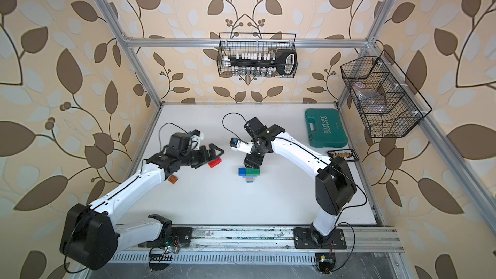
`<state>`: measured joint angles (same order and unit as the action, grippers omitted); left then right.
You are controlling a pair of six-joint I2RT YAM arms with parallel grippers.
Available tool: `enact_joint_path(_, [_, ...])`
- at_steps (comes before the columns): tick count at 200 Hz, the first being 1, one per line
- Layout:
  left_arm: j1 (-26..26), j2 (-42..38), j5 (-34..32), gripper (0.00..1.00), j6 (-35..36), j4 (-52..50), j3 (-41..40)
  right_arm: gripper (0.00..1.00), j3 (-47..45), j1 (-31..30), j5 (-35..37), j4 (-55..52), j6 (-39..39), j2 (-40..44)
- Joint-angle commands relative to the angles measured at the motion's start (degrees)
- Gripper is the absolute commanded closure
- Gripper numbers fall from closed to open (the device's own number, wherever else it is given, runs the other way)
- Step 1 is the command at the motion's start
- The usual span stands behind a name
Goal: Assemble a spoon with lego
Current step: Assemble the lego brick with the lego brick, then pick up the lego brick from the center of the board.
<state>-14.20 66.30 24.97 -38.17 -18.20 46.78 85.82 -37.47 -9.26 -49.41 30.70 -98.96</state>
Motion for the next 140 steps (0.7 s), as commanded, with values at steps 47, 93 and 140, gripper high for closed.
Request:
enact_joint_path(47, [24.82, 2.98, 10.97, 0.01, 8.80, -11.06, 9.40, 0.24, 16.38, -7.89, 3.53, 4.30, -0.80, -15.79])
enact_joint_path(93, [26.15, 4.76, 13.02, 0.01, 8.67, -6.58, 5.72, 0.24, 26.13, -10.71, 1.69, 7.66, 0.31, -29.14])
enact_joint_path(140, [27.55, 4.68, 13.61, 0.01, 10.13, -5.57, 2.30, 0.24, 34.34, -12.79, 2.53, 3.79, 6.41, -38.37])
